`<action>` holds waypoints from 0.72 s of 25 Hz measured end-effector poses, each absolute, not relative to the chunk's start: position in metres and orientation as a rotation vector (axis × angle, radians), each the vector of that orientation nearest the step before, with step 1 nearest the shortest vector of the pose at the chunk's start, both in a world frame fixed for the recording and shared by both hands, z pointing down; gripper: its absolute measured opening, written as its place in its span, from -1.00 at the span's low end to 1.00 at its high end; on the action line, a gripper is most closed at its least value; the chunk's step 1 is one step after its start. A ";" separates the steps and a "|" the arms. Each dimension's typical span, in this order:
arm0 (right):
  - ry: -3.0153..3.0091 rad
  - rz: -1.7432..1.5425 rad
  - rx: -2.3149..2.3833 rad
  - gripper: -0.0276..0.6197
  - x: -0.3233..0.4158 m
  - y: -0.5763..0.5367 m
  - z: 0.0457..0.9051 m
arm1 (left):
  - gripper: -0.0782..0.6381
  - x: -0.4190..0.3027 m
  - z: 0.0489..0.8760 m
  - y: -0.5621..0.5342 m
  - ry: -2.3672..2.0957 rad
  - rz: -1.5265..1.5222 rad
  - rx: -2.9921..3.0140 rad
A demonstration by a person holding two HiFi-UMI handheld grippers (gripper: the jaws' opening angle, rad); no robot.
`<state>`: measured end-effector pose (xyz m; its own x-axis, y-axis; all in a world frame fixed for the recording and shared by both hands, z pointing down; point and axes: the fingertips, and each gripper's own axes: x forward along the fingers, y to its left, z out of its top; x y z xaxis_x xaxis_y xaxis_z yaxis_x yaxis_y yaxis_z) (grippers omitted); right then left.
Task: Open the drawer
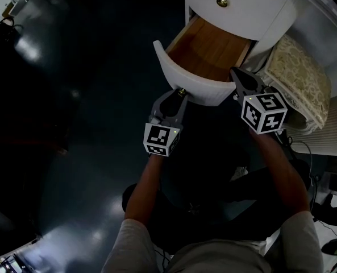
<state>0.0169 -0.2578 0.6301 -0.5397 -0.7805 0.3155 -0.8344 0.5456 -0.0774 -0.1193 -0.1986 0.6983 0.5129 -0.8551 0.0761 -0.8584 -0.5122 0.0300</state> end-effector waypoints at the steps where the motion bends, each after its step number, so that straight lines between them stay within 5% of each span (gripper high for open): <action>1: -2.537 0.312 1.352 -0.87 0.018 -0.259 0.630 | -0.48 -0.119 0.699 -0.198 -1.516 0.079 2.677; 18: -2.513 0.355 1.577 -0.87 0.059 -0.282 0.601 | -0.48 -0.128 0.697 -0.183 -1.502 0.052 2.691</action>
<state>0.0587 -0.2822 0.6010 -0.4345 -0.8644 0.2531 -0.9007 0.4181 -0.1182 -0.1281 -0.1827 0.6969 0.5247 -0.8493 0.0581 -0.8513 -0.5235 0.0354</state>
